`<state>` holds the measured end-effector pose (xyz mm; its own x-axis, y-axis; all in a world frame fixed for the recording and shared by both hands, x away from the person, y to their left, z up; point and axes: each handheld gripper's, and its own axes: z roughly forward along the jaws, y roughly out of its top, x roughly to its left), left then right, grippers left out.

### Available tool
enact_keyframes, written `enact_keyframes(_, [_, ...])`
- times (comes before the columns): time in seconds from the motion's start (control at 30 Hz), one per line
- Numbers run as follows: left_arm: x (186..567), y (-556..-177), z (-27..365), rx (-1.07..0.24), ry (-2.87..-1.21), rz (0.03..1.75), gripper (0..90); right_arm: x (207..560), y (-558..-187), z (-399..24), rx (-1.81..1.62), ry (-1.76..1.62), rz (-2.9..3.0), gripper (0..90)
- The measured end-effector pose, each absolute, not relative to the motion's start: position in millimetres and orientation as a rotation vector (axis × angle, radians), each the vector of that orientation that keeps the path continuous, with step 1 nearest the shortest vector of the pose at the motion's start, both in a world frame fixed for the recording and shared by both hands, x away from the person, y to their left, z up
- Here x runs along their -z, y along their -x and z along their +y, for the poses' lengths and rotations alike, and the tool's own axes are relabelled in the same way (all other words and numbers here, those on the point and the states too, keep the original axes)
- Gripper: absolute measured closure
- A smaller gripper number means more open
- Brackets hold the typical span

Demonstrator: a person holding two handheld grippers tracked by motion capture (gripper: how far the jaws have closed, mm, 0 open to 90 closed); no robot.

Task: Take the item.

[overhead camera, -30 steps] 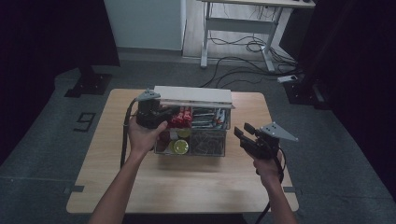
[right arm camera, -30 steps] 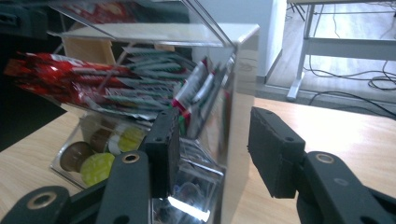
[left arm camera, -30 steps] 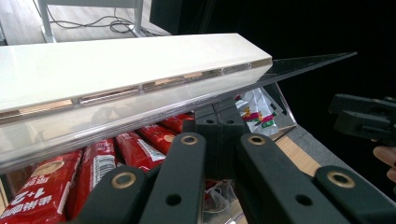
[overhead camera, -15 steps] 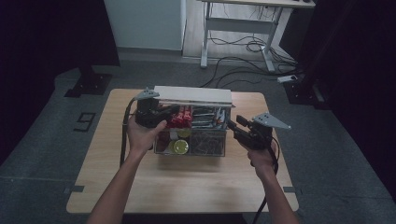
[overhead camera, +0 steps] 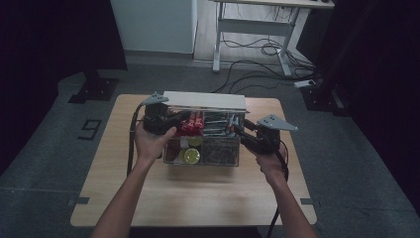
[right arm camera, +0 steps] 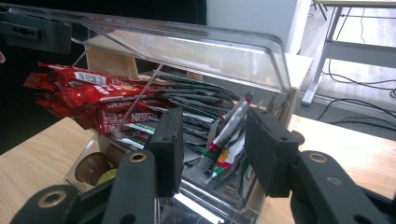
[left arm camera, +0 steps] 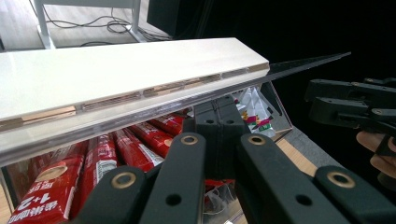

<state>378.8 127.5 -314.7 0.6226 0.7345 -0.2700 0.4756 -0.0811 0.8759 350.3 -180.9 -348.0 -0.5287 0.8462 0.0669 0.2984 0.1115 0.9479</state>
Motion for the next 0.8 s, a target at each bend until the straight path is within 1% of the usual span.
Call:
enact_keyframes(0.4, [314.8,-379.9,128.9,-0.288,-1.731,0.999,90.0,342.3,-361.0,-168.8,-1.396,-1.097,1.925,63.8])
enact_keyframes(0.8, [315.8,-381.9,129.1,-0.282,-1.726,1.003,90.0,354.1,-372.4,-163.7,-1.344,-1.132,1.933,65.1])
